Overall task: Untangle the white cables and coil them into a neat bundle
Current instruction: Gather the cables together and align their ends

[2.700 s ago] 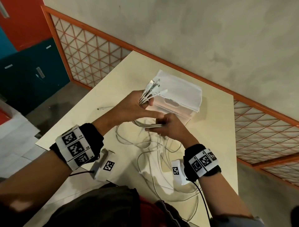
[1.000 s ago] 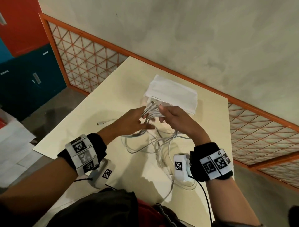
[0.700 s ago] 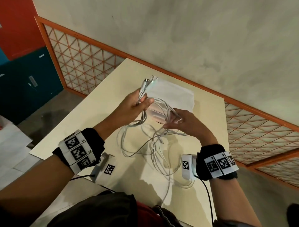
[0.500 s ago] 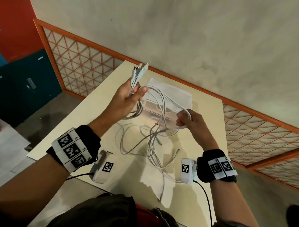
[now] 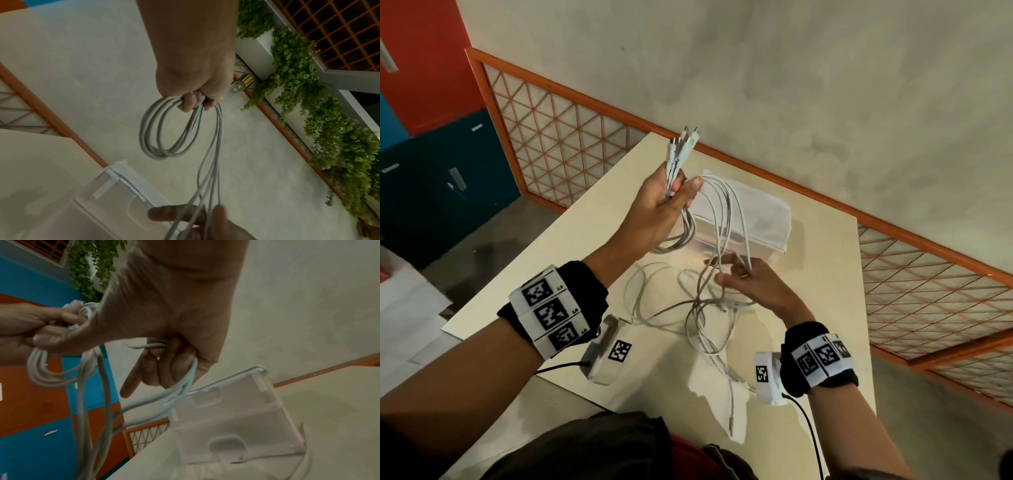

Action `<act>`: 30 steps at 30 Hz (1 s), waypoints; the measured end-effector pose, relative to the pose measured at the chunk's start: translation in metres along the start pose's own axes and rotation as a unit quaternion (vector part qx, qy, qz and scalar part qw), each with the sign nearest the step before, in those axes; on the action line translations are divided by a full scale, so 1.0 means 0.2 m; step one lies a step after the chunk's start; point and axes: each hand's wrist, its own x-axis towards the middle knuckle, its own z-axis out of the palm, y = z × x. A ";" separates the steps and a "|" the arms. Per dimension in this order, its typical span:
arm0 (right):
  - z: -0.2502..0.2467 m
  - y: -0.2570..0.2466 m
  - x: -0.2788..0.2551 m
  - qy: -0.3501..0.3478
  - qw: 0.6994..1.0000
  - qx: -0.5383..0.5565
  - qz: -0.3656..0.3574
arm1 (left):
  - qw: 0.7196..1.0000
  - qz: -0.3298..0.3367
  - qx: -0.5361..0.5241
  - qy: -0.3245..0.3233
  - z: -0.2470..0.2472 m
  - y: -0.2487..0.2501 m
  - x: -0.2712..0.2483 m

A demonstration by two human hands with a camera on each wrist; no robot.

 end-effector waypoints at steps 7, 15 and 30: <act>0.09 -0.05 0.00 -0.087 0.993 0.074 -0.003 | 1.000 -0.018 -0.008 -0.002 0.06 0.01 0.00; 0.04 0.02 -0.03 -0.113 0.986 0.119 0.021 | 0.998 -0.023 -0.022 0.053 0.05 0.01 0.02; 0.06 0.03 -0.05 -0.251 0.936 0.244 -0.029 | 0.999 -0.005 -0.037 0.038 0.11 0.02 0.02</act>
